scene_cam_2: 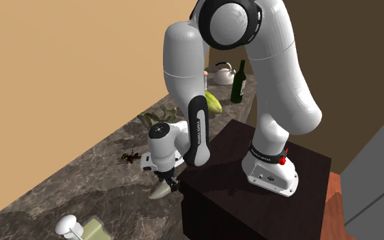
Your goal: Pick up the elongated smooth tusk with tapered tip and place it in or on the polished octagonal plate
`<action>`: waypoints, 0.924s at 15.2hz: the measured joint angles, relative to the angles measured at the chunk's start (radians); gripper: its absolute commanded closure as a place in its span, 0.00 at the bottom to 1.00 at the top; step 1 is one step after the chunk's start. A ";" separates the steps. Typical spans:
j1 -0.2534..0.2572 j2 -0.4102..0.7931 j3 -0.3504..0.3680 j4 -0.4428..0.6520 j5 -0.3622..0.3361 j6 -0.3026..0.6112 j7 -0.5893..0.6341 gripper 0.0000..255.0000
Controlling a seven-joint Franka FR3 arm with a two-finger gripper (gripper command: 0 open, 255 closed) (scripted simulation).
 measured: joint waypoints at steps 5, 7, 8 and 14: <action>-0.033 -0.059 0.031 -0.025 0.007 -0.036 -0.015 1.00; -0.058 -0.096 0.059 -0.037 0.019 -0.064 -0.029 1.00; -0.072 -0.113 0.074 -0.041 0.026 -0.079 -0.037 1.00; -0.151 -0.224 0.164 -0.079 0.090 -0.157 -0.099 1.00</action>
